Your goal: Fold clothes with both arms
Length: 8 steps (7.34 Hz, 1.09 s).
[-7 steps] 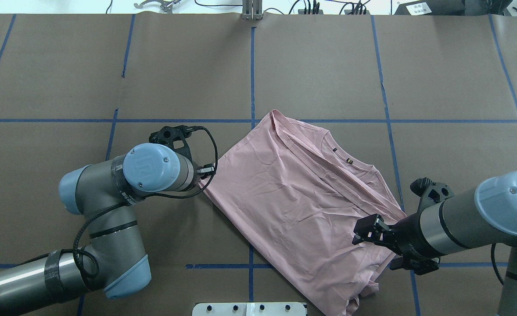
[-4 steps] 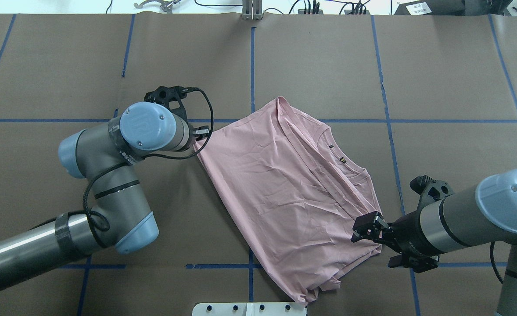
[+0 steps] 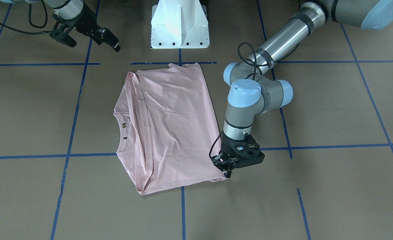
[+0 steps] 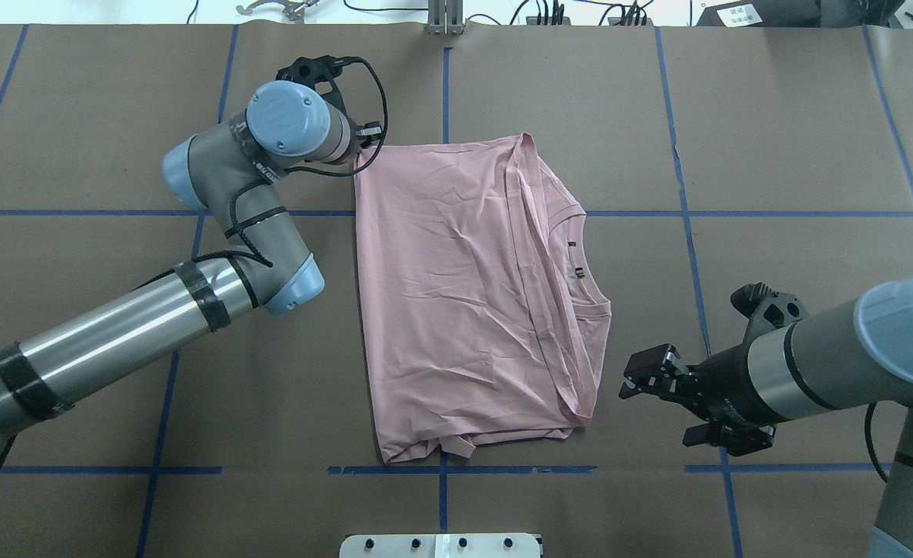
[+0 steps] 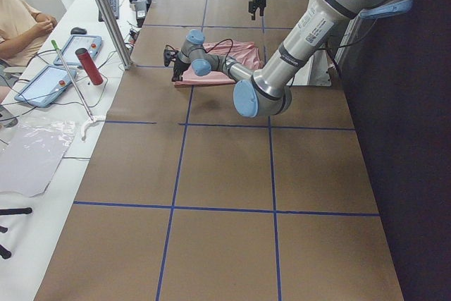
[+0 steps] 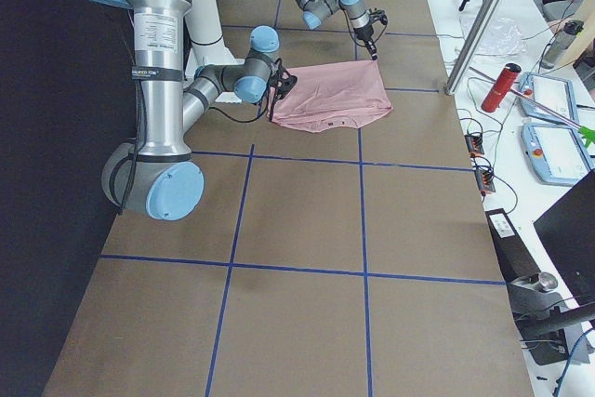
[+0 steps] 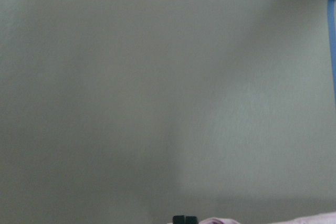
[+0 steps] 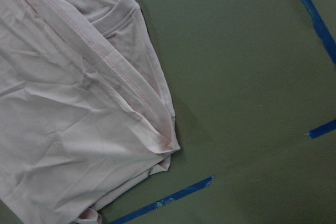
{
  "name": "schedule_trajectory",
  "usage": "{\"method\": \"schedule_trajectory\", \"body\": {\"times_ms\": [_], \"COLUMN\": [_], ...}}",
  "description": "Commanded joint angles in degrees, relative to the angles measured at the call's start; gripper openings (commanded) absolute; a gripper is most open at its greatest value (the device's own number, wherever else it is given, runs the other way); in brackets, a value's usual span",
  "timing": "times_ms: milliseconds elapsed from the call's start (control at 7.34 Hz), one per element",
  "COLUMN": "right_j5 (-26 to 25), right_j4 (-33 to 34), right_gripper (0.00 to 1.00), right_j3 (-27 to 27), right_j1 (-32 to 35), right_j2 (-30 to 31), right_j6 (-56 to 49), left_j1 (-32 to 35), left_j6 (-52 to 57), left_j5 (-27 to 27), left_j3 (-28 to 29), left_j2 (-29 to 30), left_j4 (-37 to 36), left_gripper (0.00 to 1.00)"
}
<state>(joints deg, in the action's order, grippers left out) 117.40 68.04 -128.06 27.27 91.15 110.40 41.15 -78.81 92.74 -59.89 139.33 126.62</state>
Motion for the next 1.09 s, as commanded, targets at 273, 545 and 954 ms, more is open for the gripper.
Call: {"method": "schedule_trajectory", "body": {"times_ms": [273,545,954], "right_j5": [-4.19,-10.84,-23.51], "right_j4": [0.34,0.60,7.84], "right_gripper": [1.00,1.00,0.88], "right_j3": [3.06,6.93,12.63], "right_j1": [-0.54,-5.09,-12.66], "right_j2": [-4.12,-7.38,-14.82], "right_j6": [0.51,0.78,3.31], "left_j1": [1.65,2.88,3.06], "left_j6": [2.32,2.60,2.08], "left_j5": [-0.19,0.69,8.86], "left_j3": [11.37,3.00,-20.13], "left_j2": [4.54,0.97,-11.96], "left_j4": [10.12,9.61,3.84], "left_gripper": [0.47,0.51,0.54]}}
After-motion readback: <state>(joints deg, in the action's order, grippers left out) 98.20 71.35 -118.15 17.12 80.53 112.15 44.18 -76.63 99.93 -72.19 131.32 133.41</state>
